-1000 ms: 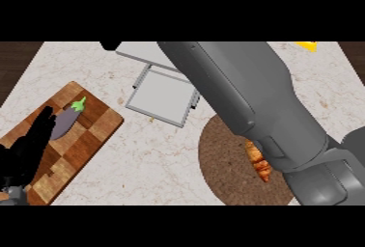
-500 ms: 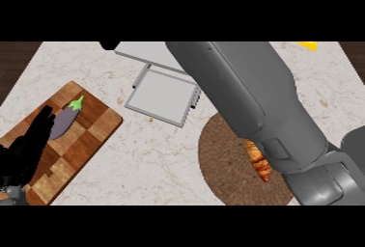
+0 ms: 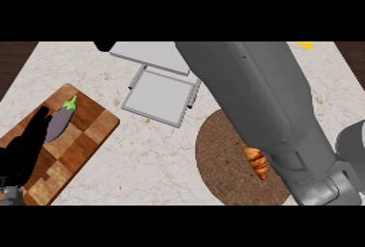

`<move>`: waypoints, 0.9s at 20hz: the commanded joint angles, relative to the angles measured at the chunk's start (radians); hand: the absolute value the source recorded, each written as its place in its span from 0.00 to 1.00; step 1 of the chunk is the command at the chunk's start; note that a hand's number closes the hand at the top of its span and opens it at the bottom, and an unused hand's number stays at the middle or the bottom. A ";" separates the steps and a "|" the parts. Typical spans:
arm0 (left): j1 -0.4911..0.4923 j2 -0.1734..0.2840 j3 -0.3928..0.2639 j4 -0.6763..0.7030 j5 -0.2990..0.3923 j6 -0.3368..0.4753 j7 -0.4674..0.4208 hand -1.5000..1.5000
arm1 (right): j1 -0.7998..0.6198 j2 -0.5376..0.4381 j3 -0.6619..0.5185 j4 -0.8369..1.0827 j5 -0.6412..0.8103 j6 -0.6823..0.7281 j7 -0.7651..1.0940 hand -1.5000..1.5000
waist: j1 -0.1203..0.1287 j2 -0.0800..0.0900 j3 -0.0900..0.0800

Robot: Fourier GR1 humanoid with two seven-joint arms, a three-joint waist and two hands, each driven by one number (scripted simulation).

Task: Pick the bell pepper from the placemat and place it in the tiered shelf

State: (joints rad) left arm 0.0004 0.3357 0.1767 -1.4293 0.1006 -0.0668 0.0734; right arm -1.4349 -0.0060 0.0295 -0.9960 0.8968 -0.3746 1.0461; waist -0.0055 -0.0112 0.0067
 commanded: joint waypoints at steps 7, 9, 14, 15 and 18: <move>0.052 -0.007 0.028 0.011 0.015 0.005 0.031 0.50 | 0.094 -0.091 -0.055 -0.488 0.040 0.198 0.268 0.00 | -0.056 -0.017 -0.005; 0.084 0.001 0.038 0.005 0.006 0.006 0.009 0.50 | 0.111 -0.125 -0.072 -0.583 0.042 0.266 0.298 0.00 | -0.059 -0.020 -0.005; 0.123 0.020 0.072 -0.006 0.029 -0.004 0.026 0.50 | 0.179 -0.181 -0.123 -0.734 -0.040 0.447 0.329 0.00 | -0.093 -0.041 -0.003; 0.105 -0.002 0.052 -0.008 0.015 0.016 0.038 0.50 | 0.171 -0.187 -0.126 -0.769 -0.051 0.477 0.344 0.00 | -0.107 -0.042 -0.003; 0.139 0.007 0.069 0.000 0.025 -0.001 0.015 0.50 | 0.228 -0.227 -0.172 -0.889 -0.105 0.534 0.344 0.00 | -0.120 -0.047 -0.003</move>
State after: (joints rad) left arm 0.0978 0.3413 0.2385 -1.4547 0.1180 -0.0524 0.0831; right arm -1.2345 -0.1931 -0.1164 -1.7438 0.8357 -0.0336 1.1941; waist -0.1067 -0.0517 0.0085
